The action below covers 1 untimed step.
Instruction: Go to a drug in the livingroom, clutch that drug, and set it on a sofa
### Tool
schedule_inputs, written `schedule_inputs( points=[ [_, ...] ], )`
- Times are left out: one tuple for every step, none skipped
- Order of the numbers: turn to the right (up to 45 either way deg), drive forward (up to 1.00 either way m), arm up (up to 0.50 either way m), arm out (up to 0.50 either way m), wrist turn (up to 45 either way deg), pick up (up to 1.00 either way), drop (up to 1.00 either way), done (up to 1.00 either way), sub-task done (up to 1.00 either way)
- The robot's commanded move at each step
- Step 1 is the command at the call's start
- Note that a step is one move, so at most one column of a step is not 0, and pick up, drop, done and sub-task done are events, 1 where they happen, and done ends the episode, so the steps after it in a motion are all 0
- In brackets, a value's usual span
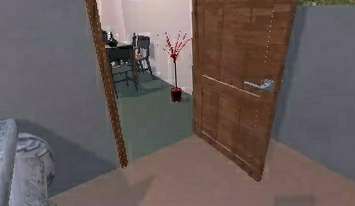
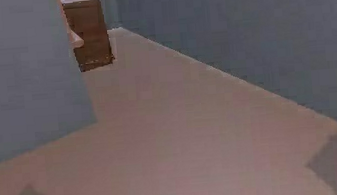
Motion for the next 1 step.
schedule_inputs(
  points=[
    [0.0,1.0,0.0,0.0,0.0,0.0,0.0,0.0,0.0]
  ],
)
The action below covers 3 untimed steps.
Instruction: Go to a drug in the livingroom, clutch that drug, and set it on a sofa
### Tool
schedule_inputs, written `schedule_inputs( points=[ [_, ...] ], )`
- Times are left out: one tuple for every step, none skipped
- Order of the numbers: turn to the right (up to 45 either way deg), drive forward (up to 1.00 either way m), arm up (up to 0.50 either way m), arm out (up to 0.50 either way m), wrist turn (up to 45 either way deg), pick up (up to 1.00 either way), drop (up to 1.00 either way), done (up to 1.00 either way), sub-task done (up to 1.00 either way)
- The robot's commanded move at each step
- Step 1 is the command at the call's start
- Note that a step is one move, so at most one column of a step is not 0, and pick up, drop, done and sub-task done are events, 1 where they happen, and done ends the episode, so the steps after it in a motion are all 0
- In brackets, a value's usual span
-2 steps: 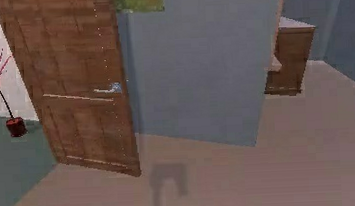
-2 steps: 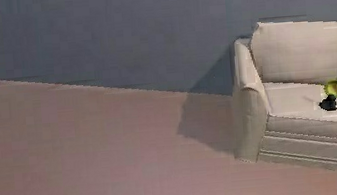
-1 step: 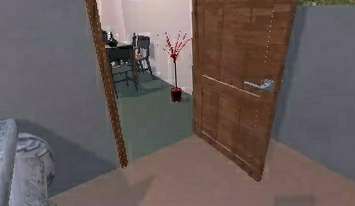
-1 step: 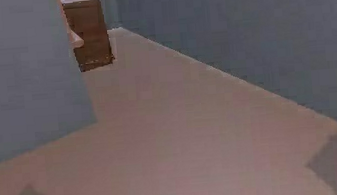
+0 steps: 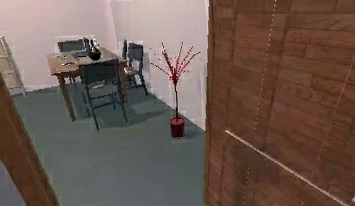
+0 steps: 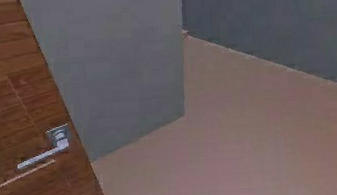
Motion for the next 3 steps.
schedule_inputs(
  points=[
    [-24.0,0.0,0.0,0.0,0.0,0.0,0.0,0.0,0.0],
    [0.0,0.05,0.0,0.0,0.0,0.0,0.0,0.0,0.0],
    [3.0,0.0,0.0,0.0,0.0,0.0,0.0,0.0,0.0]
  ],
)
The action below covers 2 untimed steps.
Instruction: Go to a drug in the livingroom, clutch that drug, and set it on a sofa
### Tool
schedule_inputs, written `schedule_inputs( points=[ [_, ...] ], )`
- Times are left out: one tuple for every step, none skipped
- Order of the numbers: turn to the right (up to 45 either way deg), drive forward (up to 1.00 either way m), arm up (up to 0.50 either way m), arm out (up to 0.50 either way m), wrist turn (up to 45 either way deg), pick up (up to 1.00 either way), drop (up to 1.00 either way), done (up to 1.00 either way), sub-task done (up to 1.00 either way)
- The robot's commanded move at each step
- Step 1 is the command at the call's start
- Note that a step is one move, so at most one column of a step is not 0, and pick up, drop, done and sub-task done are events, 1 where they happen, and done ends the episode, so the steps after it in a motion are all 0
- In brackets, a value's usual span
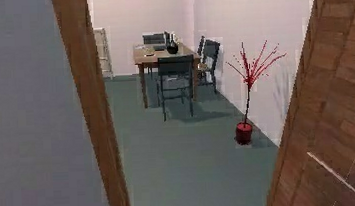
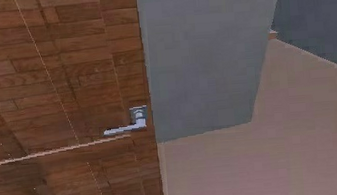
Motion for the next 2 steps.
schedule_inputs(
  points=[
    [0.0,0.65,0.0,0.0,0.0,0.0,0.0,0.0,0.0],
    [-6.0,0.0,0.0,0.0,0.0,0.0,0.0,0.0,0.0]
  ],
)
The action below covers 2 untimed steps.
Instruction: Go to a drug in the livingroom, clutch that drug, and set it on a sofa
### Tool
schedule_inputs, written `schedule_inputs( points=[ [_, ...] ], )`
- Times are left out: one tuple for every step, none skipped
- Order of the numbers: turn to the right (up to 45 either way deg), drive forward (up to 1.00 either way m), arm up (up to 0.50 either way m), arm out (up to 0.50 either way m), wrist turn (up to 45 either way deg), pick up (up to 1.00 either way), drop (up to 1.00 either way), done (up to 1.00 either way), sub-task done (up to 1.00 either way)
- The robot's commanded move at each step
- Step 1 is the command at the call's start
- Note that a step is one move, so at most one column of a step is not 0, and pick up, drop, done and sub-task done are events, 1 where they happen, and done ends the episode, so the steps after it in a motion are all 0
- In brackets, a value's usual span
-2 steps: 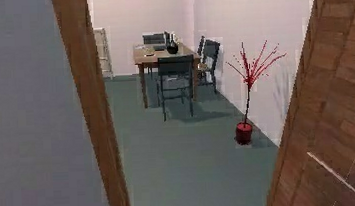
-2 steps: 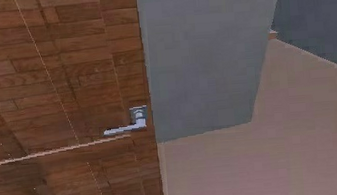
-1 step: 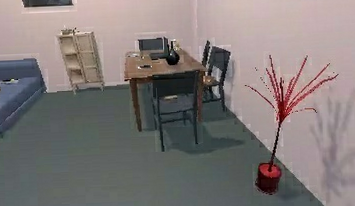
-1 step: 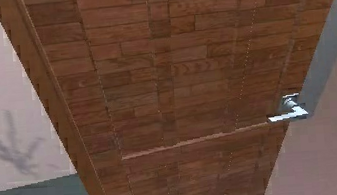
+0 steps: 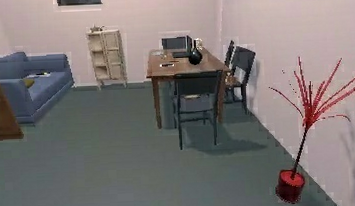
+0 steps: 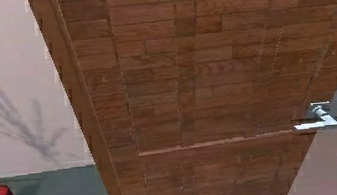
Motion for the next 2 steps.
schedule_inputs(
  points=[
    [0.0,0.45,0.0,0.0,0.0,0.0,0.0,0.0,0.0],
    [-24.0,0.0,0.0,0.0,0.0,0.0,0.0,0.0,0.0]
  ],
)
